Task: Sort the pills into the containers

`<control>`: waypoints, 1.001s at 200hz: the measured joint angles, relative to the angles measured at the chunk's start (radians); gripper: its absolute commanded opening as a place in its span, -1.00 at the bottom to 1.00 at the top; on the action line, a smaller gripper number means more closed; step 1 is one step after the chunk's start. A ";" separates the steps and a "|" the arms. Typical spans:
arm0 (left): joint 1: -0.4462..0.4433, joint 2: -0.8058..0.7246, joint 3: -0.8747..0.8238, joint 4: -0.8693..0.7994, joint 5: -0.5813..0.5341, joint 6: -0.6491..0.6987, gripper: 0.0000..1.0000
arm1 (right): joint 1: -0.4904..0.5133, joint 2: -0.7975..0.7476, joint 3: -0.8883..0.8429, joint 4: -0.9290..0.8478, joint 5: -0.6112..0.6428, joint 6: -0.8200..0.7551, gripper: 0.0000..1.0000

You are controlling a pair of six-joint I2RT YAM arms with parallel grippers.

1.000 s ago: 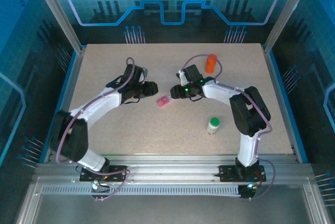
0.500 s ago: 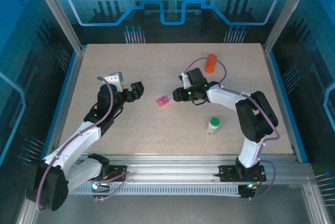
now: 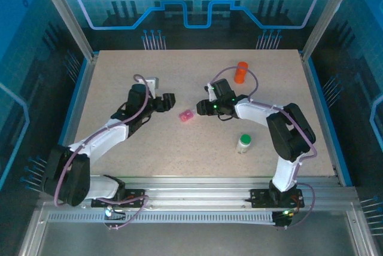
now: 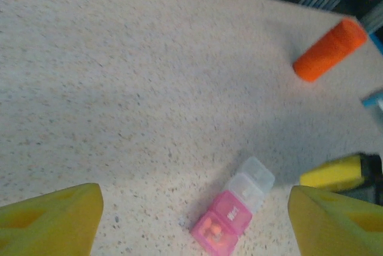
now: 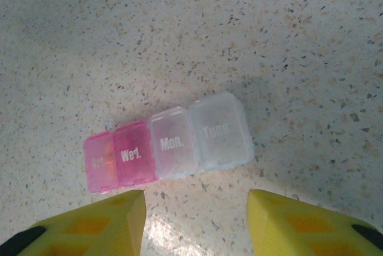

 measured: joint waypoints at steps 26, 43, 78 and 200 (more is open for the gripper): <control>-0.086 0.082 0.017 -0.048 -0.006 0.080 0.36 | 0.000 0.047 0.001 0.037 -0.013 0.027 -0.05; -0.120 0.146 0.061 -0.106 -0.006 0.129 0.35 | 0.000 0.089 0.011 0.050 -0.026 0.039 -0.07; -0.126 0.254 0.207 -0.234 -0.010 0.242 0.35 | -0.008 0.141 0.038 0.059 -0.054 0.061 -0.07; -0.088 0.284 0.309 -0.393 0.008 0.580 0.39 | -0.043 0.213 0.042 0.268 -0.149 0.229 -0.09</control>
